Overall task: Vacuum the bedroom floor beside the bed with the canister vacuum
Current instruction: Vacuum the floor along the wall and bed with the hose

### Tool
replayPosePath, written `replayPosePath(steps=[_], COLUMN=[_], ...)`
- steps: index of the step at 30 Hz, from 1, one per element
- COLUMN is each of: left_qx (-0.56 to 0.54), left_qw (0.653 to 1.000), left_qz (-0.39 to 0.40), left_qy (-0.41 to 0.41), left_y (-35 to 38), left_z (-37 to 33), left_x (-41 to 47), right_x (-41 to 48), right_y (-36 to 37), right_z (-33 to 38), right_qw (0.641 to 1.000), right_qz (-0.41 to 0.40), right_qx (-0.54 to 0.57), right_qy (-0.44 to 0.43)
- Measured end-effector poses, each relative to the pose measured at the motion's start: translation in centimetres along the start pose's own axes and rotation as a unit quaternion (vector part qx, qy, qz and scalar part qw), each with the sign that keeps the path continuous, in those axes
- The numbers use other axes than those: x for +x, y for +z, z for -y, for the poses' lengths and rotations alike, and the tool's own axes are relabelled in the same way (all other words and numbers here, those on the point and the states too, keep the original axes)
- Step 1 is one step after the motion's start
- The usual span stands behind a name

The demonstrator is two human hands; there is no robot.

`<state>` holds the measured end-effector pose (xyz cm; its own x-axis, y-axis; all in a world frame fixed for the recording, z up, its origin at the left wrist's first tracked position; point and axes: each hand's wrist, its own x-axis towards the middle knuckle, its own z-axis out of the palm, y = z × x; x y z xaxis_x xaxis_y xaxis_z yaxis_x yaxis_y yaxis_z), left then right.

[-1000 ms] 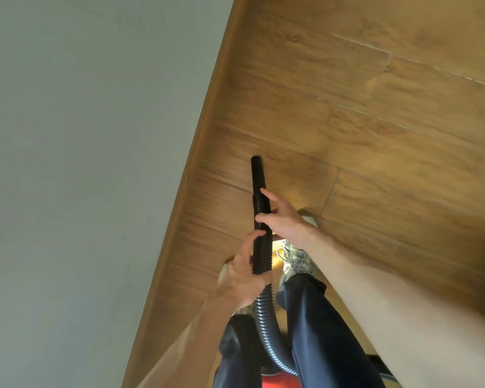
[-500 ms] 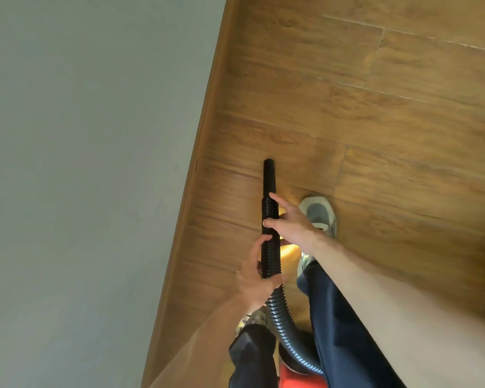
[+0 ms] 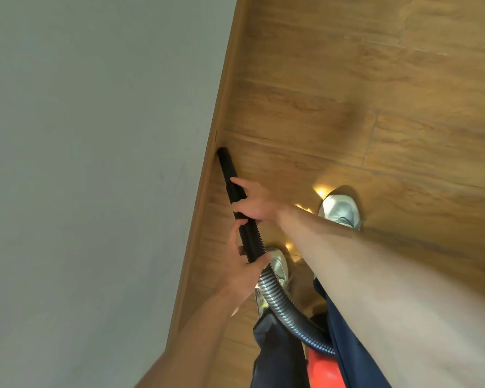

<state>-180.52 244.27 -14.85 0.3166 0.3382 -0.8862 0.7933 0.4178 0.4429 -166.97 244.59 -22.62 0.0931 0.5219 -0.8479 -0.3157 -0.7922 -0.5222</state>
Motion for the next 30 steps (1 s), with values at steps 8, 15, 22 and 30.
replayPosePath(steps=[8, 15, 22, 30], left_qx=[0.02, 0.071, 0.054, -0.041], left_qw=[0.998, 0.993, 0.993, 0.991], left_qz=[0.057, 0.088, 0.101, 0.082], left_qy=[-0.014, -0.022, -0.029, -0.098], left_y=[0.6, 1.8, 1.3, -0.2], left_z=[1.6, 2.5, 4.9, 7.5], left_x=[-1.0, -4.1, -5.7, -6.5], right_x=[-2.6, -6.8, -7.7, -5.6], right_y=[-0.1, -0.8, 1.7, 5.1], right_z=[-3.9, -6.7, -8.9, -8.1], right_qw=[0.998, 0.988, 0.986, 0.996], right_qz=[-0.04, -0.083, -0.071, -0.007], right_qx=[0.039, 0.101, 0.111, 0.008], right_qy=[0.018, 0.077, 0.104, 0.087])
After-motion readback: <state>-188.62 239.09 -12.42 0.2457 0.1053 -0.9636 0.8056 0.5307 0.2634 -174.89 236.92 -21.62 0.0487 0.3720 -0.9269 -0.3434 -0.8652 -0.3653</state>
